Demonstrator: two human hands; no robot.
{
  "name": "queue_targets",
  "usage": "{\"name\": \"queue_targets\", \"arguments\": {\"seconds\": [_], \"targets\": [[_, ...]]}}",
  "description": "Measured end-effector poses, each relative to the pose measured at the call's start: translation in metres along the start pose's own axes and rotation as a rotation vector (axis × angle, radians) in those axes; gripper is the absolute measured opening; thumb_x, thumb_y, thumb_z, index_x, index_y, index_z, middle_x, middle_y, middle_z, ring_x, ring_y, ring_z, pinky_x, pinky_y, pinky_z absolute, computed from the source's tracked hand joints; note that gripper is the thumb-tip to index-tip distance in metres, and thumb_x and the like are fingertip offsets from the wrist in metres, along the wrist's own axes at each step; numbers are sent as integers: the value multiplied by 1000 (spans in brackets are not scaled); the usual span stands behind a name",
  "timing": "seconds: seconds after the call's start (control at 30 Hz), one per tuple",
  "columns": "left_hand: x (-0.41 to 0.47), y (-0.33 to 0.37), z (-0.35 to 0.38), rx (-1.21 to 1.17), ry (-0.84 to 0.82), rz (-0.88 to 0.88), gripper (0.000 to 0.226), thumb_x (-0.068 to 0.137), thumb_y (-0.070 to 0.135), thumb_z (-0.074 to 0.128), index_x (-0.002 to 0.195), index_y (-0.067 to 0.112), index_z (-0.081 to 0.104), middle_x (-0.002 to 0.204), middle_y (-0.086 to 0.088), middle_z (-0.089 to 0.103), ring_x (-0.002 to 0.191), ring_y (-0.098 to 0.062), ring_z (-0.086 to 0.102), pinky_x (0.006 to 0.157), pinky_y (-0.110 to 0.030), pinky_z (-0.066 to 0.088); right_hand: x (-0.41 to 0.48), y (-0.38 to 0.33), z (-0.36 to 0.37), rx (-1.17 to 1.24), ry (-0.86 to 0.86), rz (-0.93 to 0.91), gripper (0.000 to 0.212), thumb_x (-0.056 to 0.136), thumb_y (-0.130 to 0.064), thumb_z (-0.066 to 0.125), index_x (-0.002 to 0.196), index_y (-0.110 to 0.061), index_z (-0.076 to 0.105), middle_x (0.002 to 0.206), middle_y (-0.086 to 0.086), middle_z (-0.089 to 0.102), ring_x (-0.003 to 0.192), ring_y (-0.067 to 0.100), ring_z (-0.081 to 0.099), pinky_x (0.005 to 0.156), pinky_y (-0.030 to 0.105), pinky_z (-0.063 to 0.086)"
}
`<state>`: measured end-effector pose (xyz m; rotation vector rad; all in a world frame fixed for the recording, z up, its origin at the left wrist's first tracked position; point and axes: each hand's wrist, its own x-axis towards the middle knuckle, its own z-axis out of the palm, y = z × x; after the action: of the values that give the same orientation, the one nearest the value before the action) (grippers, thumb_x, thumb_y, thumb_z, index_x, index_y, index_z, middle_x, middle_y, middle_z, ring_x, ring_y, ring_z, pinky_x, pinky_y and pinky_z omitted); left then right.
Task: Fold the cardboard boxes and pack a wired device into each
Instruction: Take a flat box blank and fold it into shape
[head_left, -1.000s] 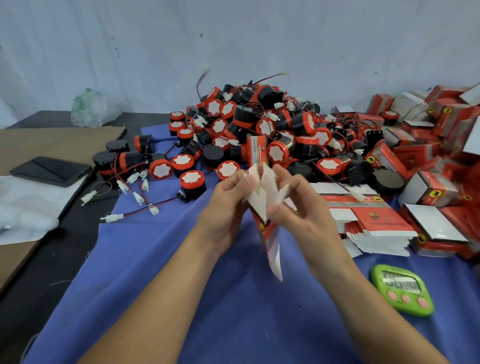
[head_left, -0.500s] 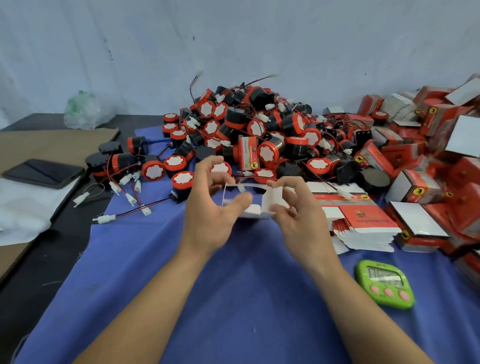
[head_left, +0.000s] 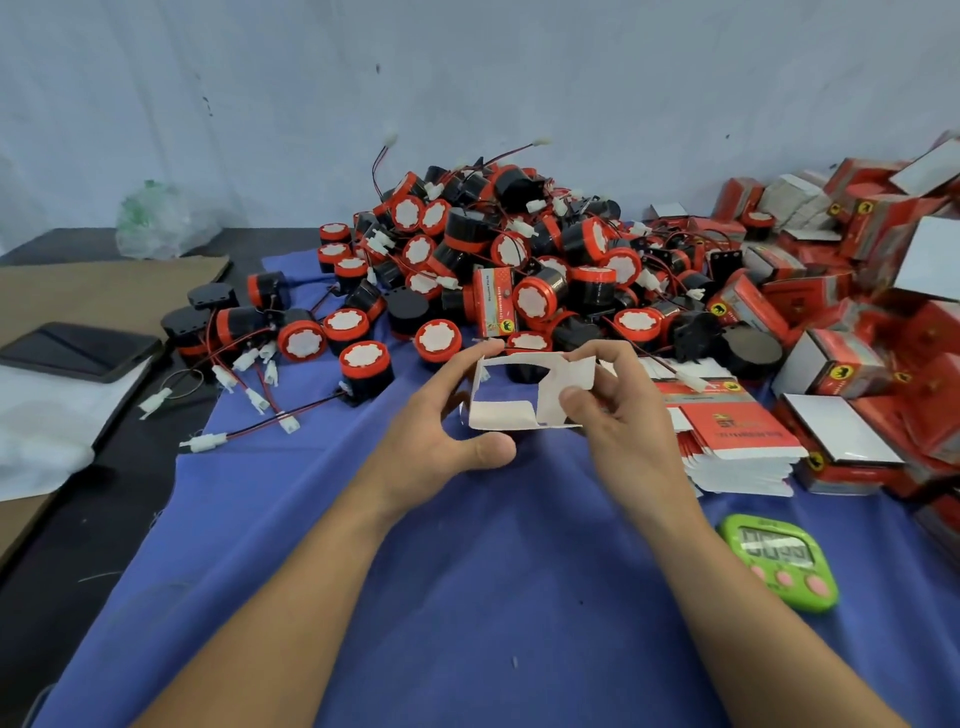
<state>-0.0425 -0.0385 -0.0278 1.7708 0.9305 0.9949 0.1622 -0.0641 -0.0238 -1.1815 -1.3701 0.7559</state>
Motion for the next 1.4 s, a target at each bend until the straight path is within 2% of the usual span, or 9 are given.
{"name": "queue_targets", "arguments": {"seconds": [0.2, 0.4, 0.57, 0.77, 0.93, 1.03, 1.13, 1.27, 1.4], "targets": [[1, -3, 16, 7, 192, -1, 52, 83, 44, 75, 134, 44, 61, 130, 23, 68, 121, 2, 61, 94, -12, 47, -2, 2, 2, 113, -5, 58, 26, 89, -16, 55, 109, -33, 59, 95, 12, 71, 96, 42, 64, 88, 65, 52], [3, 1, 29, -197, 242, -113, 40, 87, 28, 65, 126, 37, 68, 120, 19, 74, 111, 2, 67, 85, -10, 51, -3, -2, -2, 242, -46, 105, 30, 85, -6, 58, 106, -27, 65, 97, 22, 68, 87, 27, 62, 88, 55, 53], [7, 3, 36, -200, 396, -211, 38, 80, 28, 58, 91, 63, 70, 100, 26, 75, 93, 6, 69, 72, -15, 52, -3, -7, -6, 303, -178, 116, 30, 81, -7, 60, 110, -14, 64, 109, 33, 59, 94, 39, 57, 91, 50, 47], [5, 1, 33, -168, 386, -198, 37, 82, 30, 57, 91, 64, 70, 96, 25, 76, 89, 7, 69, 66, -11, 50, -4, -5, 0, 269, -162, 170, 28, 90, -25, 62, 117, -21, 67, 119, 2, 72, 116, 26, 65, 107, 55, 48], [3, 2, 34, -108, 307, -209, 32, 85, 39, 54, 109, 57, 66, 107, 23, 73, 101, 0, 68, 82, -23, 56, -4, 0, 10, -95, -93, 155, 26, 91, -36, 67, 116, -44, 65, 113, -17, 70, 97, 15, 67, 92, 47, 55], [-1, 2, 31, -164, 165, -164, 55, 78, 40, 57, 132, 45, 60, 123, 19, 70, 119, -7, 63, 99, -31, 53, -4, 1, 10, -147, -14, 103, 19, 94, -29, 64, 105, -44, 70, 95, -17, 72, 79, 14, 64, 75, 40, 57], [-1, 7, 26, -399, 107, -111, 51, 91, 29, 45, 138, 22, 62, 130, 5, 72, 123, -11, 65, 95, -19, 52, -3, 1, 6, -106, 39, 119, 19, 98, -26, 63, 100, -38, 77, 87, -17, 75, 76, 10, 66, 67, 30, 53], [2, 13, 27, -376, 109, -156, 43, 100, 43, 49, 129, 20, 70, 126, -5, 75, 122, -22, 67, 100, -30, 55, -2, 0, 2, -125, 73, 108, 27, 98, -26, 63, 75, -36, 74, 61, -20, 62, 58, 2, 52, 56, 16, 37], [2, 12, 28, -322, 87, -172, 37, 91, 28, 62, 127, 24, 70, 123, -3, 75, 116, -21, 69, 91, -27, 55, -1, 1, 3, -197, 103, 65, 32, 95, -25, 63, 64, -18, 60, 53, -10, 38, 55, 8, 33, 55, 29, 28]]}}
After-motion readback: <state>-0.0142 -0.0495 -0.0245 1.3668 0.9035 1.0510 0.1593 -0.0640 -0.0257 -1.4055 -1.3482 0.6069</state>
